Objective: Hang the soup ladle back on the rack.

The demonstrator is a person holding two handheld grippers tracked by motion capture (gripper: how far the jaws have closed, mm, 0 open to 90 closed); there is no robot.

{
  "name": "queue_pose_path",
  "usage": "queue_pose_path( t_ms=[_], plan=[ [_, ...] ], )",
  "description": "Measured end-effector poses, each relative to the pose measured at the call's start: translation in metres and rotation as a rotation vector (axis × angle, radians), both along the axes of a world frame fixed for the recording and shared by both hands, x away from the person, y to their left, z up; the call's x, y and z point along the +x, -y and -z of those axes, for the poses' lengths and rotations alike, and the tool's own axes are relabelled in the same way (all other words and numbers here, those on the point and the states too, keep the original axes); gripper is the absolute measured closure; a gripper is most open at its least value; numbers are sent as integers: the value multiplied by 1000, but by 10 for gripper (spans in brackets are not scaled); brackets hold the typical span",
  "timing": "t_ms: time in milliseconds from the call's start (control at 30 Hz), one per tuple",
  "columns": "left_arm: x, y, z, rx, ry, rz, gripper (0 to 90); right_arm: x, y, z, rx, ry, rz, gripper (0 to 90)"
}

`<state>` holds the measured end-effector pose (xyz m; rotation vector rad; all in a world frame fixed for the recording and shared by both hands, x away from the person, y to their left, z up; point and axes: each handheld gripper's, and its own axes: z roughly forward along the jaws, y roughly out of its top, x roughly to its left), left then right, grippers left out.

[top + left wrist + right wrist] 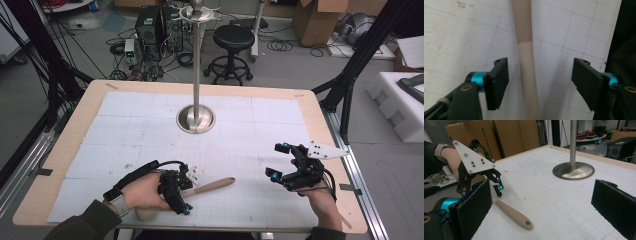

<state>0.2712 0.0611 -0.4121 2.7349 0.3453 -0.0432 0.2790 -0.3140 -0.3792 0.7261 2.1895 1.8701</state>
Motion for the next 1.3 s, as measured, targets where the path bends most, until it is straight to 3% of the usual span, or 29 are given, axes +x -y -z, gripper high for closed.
queue_pose_path(
  t_ms=[67,367,633,767,900,967,1067,1300],
  plan=[
    [1,0,1,15,-11,-4,380,0,0,0,-1,-5,-1,22],
    [6,4,-2,81,21,4,583,0,-1,0,-4,-2,-1,22],
    [3,8,-4,154,34,14,642,-1,0,0,-1,-1,0,22],
    [2,8,-4,163,38,20,745,-1,-1,0,-4,-1,-1,22],
    [3,6,-4,146,29,-5,760,-2,0,0,-4,-4,-1,22],
    [4,3,-3,119,20,-46,771,-2,0,0,-2,-2,-2,22],
    [3,-4,-2,75,28,-49,779,-2,0,0,-1,-3,0,22],
    [1,-11,-4,30,39,-65,780,-1,1,2,-8,-6,1,22]
  ],
)
